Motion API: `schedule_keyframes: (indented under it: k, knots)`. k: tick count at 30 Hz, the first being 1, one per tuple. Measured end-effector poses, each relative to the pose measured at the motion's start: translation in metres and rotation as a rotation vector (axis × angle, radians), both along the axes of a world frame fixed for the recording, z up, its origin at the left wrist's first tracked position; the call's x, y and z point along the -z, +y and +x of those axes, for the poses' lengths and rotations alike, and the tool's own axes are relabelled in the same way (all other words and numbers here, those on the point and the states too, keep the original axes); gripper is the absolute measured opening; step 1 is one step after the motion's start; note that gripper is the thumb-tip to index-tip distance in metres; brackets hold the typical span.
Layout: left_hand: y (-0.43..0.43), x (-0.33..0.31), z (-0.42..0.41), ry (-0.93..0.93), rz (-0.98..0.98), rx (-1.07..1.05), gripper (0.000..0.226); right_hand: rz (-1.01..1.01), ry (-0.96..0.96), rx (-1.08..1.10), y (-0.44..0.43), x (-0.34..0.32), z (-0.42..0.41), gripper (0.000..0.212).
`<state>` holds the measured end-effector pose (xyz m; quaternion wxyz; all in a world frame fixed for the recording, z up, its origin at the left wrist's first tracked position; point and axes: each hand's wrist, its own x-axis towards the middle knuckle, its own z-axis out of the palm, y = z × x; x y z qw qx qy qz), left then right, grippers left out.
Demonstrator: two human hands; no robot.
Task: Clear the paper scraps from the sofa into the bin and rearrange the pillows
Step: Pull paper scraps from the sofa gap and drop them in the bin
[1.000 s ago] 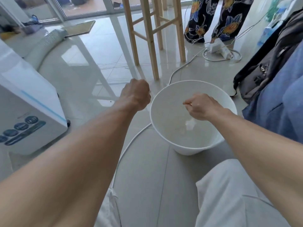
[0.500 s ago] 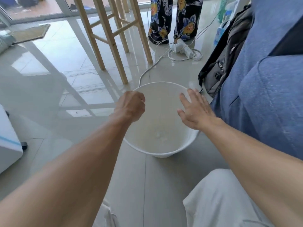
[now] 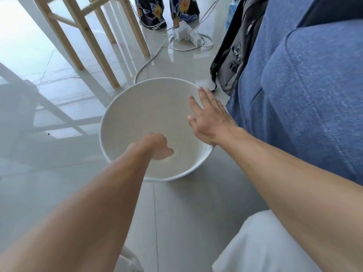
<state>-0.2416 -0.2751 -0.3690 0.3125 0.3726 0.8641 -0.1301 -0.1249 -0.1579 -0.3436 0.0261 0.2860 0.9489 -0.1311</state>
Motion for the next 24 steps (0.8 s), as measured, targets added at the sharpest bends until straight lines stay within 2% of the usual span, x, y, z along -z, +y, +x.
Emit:
schedule_keyframes:
  k: [3, 11, 17, 24]
  knots:
    - [-0.003, -0.002, 0.0, -0.031, -0.055, 0.016, 0.055, -0.008, -0.015, 0.003, 0.0, 0.001, 0.0, 0.057]
    - [-0.012, -0.046, -0.013, 0.107, 0.12, -0.033, 0.053, -0.07, -0.147, 0.037, 0.003, -0.024, -0.001, 0.061]
    - [-0.014, -0.106, -0.029, 0.236, 0.295, -0.008, 0.056, 0.005, -0.124, 0.047, 0.005, -0.082, -0.014, 0.063]
    - [-0.015, -0.171, -0.038, 0.421, 0.389, 0.022, 0.065, 0.126, -0.075, 0.072, 0.005, -0.154, -0.024, 0.063]
